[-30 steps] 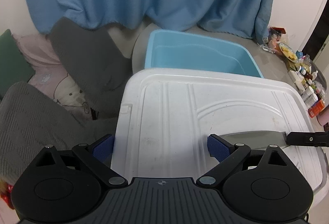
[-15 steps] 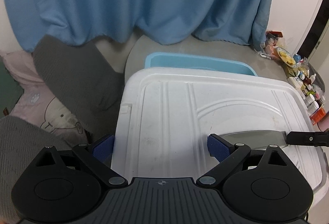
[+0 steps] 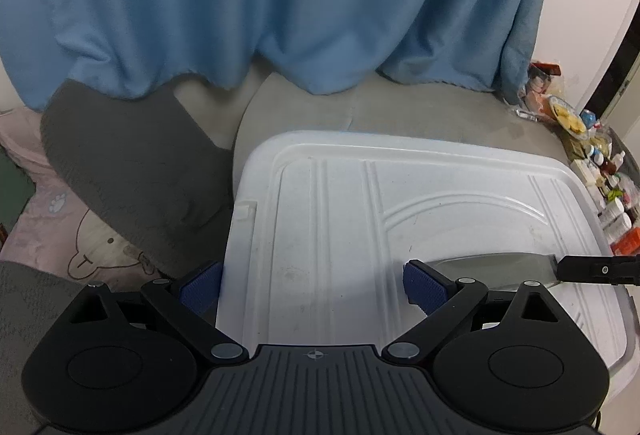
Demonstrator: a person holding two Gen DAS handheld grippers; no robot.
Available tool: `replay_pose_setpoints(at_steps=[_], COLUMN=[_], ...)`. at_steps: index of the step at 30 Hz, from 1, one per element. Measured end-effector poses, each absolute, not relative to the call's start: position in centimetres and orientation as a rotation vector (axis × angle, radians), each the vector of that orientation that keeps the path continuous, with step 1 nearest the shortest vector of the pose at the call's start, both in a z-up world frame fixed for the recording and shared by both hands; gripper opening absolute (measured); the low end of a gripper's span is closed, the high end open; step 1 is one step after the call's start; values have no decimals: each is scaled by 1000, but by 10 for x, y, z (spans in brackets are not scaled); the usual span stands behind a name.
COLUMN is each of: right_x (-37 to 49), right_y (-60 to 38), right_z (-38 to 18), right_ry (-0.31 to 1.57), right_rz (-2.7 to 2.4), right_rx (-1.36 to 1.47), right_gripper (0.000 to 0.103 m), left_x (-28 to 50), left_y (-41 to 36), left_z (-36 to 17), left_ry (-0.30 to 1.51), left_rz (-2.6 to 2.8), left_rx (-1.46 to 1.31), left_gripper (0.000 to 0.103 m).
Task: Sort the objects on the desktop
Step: 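Lower the white lid with both grippers onto the bin rim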
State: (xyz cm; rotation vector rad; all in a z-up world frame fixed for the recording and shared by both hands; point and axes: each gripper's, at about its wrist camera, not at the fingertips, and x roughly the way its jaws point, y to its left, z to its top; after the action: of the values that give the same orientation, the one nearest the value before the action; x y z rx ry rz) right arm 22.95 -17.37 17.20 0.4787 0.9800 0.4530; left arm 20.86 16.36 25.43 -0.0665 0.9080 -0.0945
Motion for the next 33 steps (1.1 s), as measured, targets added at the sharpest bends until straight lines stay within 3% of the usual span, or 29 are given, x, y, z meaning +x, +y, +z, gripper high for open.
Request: replay_pose_setpoints(at_steps=[14,33], right_x=[282,307], right_y=[-185,-190], right_z=[166,170], right_ry=[1000,1002], right_rz=[446,310], right_rx=[463,354], right_gripper=[82,86], left_x=[270,296], left_y=[147,158], left_z=[238,217], left_ry=[909,930], left_rz=[-87,-30], left_rx=[-89,-88], left_gripper=[97,96])
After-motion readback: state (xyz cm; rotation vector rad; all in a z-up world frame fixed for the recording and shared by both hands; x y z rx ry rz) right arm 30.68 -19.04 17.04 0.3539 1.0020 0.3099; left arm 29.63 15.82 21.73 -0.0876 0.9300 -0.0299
